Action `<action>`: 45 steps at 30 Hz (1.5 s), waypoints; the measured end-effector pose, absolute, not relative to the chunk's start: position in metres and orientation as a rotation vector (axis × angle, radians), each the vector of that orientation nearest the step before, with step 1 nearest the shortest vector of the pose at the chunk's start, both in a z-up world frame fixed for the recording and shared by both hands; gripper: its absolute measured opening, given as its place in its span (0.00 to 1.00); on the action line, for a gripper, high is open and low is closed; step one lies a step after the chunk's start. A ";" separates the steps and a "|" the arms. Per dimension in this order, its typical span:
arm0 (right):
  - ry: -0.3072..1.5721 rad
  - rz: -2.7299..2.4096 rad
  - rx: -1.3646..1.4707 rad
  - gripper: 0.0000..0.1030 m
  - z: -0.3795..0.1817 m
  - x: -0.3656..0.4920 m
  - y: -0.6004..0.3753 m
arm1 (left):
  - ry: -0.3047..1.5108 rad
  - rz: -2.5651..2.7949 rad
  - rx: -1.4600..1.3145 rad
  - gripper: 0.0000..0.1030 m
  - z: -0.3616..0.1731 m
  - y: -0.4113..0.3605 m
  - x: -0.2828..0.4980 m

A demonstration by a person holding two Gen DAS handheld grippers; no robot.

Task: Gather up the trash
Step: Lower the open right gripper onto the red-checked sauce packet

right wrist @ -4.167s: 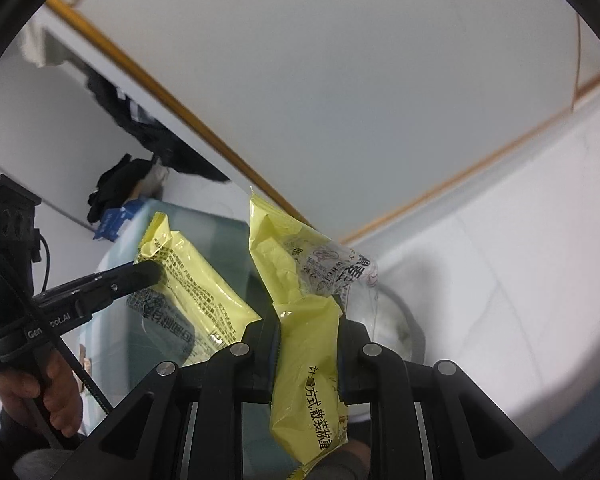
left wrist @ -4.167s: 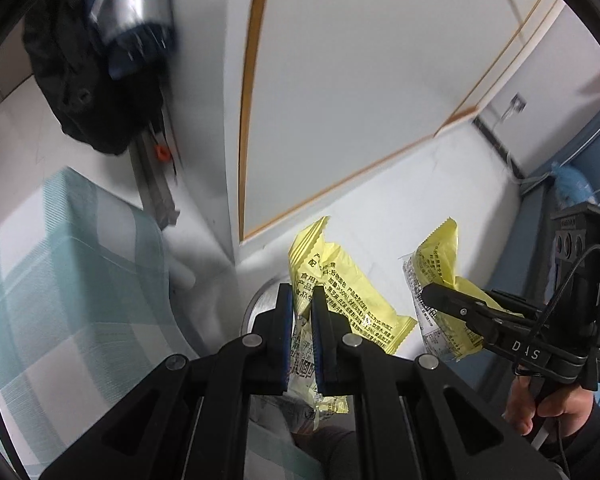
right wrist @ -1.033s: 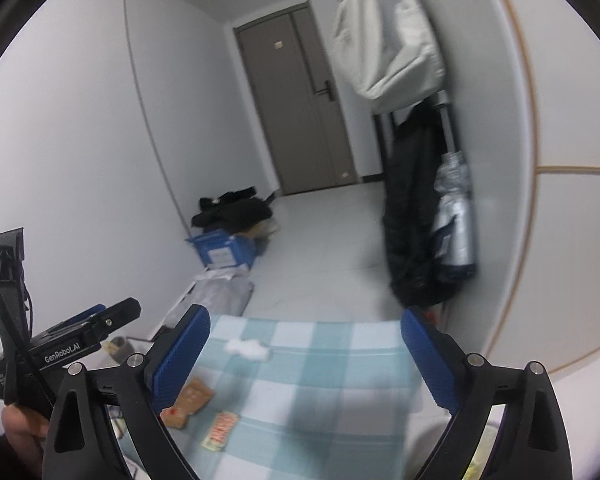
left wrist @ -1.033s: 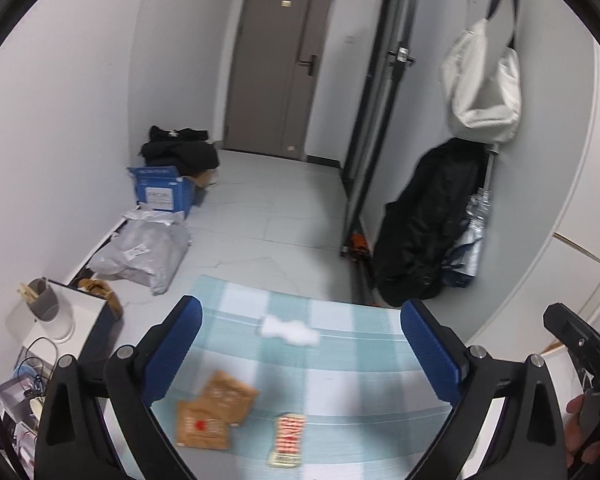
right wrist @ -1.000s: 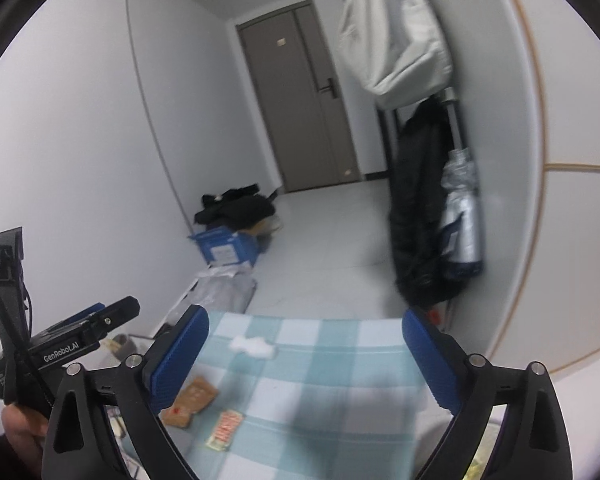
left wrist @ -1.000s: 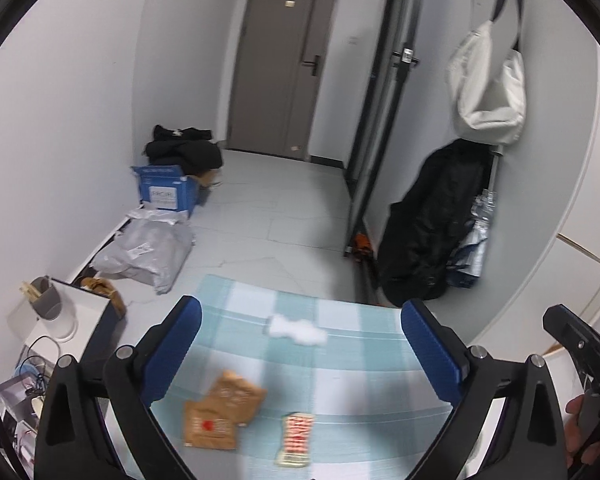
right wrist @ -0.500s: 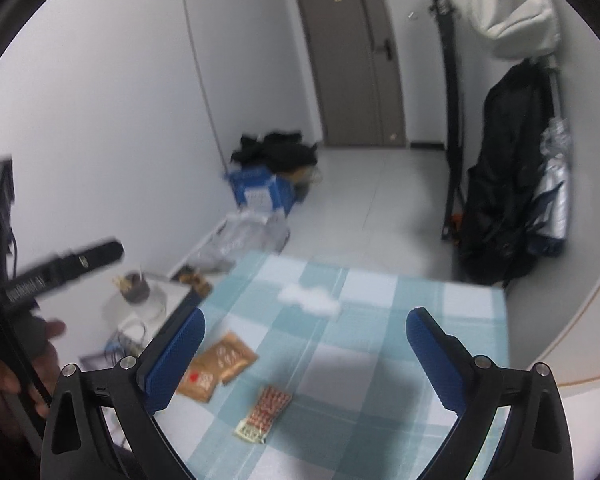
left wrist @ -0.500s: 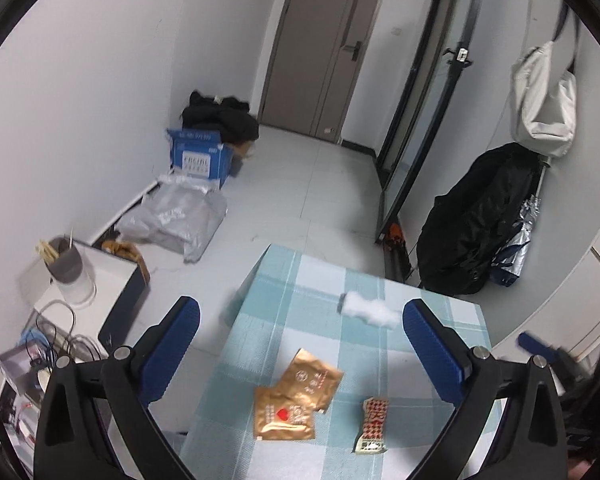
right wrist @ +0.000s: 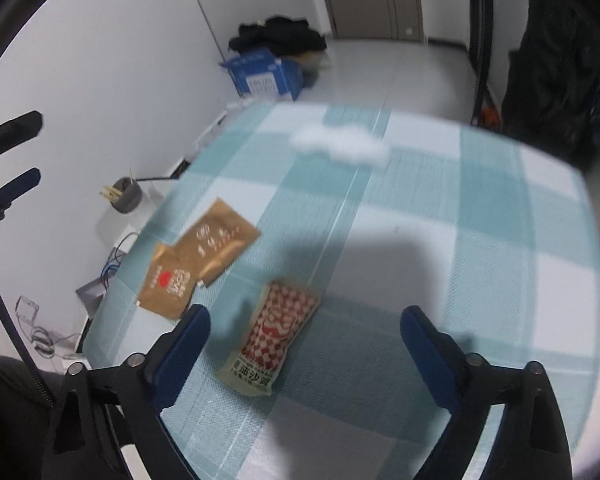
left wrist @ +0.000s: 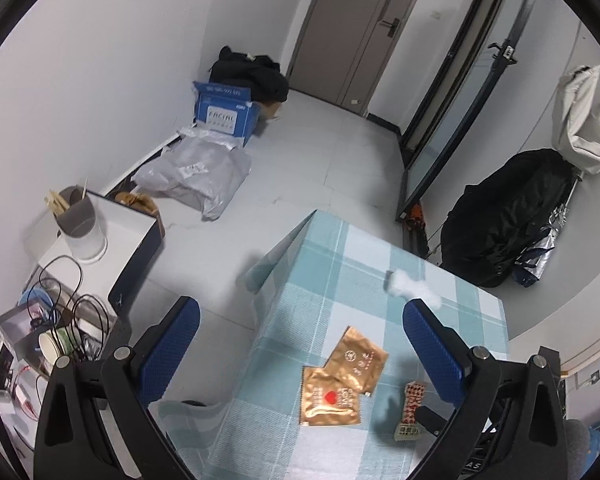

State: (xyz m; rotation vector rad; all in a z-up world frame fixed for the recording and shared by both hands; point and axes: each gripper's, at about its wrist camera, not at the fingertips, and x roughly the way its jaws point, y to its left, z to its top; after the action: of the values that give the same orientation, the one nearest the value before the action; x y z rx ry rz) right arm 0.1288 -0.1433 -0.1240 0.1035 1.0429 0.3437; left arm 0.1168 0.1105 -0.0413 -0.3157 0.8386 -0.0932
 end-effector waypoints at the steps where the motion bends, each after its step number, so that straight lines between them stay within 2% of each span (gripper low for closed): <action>1: 1.048 0.350 0.101 0.89 -0.125 0.128 -0.141 | 0.844 -0.090 -0.317 0.97 -0.042 0.112 0.118; 4: 1.044 0.354 0.057 0.85 -0.130 0.126 -0.133 | 0.848 -0.086 -0.319 0.97 -0.042 0.114 0.118; 6: 1.051 0.353 0.032 0.74 -0.133 0.126 -0.129 | 0.840 -0.082 -0.305 0.97 -0.041 0.113 0.117; 10: 1.036 0.353 -0.008 0.68 -0.133 0.123 -0.121 | 0.842 -0.092 -0.293 0.97 -0.041 0.110 0.118; 13: 1.025 0.348 -0.064 0.58 -0.133 0.120 -0.113 | 0.842 -0.100 -0.276 0.97 -0.041 0.108 0.118; 18: 1.011 0.383 -0.138 0.32 -0.132 0.116 -0.100 | 0.853 -0.095 -0.243 0.97 -0.046 0.105 0.116; 26: 1.047 0.414 -0.140 0.22 -0.125 0.117 -0.104 | 0.846 -0.105 -0.241 0.97 -0.044 0.104 0.114; 34: 1.144 0.449 -0.148 0.24 -0.124 0.111 -0.114 | 0.839 -0.137 -0.239 0.97 -0.041 0.101 0.110; 35: 1.148 0.444 -0.159 0.31 -0.123 0.111 -0.114 | 0.838 -0.134 -0.233 0.97 -0.041 0.101 0.109; 36: 1.145 0.428 -0.174 0.43 -0.123 0.111 -0.113 | 0.837 -0.134 -0.227 0.97 -0.041 0.101 0.108; 38: 1.133 0.410 -0.189 0.50 -0.120 0.111 -0.113 | 0.834 -0.141 -0.228 0.97 -0.040 0.101 0.107; 45: 1.169 0.442 -0.181 0.50 -0.124 0.115 -0.102 | 0.819 -0.150 -0.252 0.97 -0.035 0.108 0.103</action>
State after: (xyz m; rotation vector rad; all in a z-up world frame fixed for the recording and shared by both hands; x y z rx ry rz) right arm 0.1154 -0.1024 -0.1241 -0.1806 1.1694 0.4423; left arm 0.1030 0.1080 -0.0350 -0.2521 0.8194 -0.1498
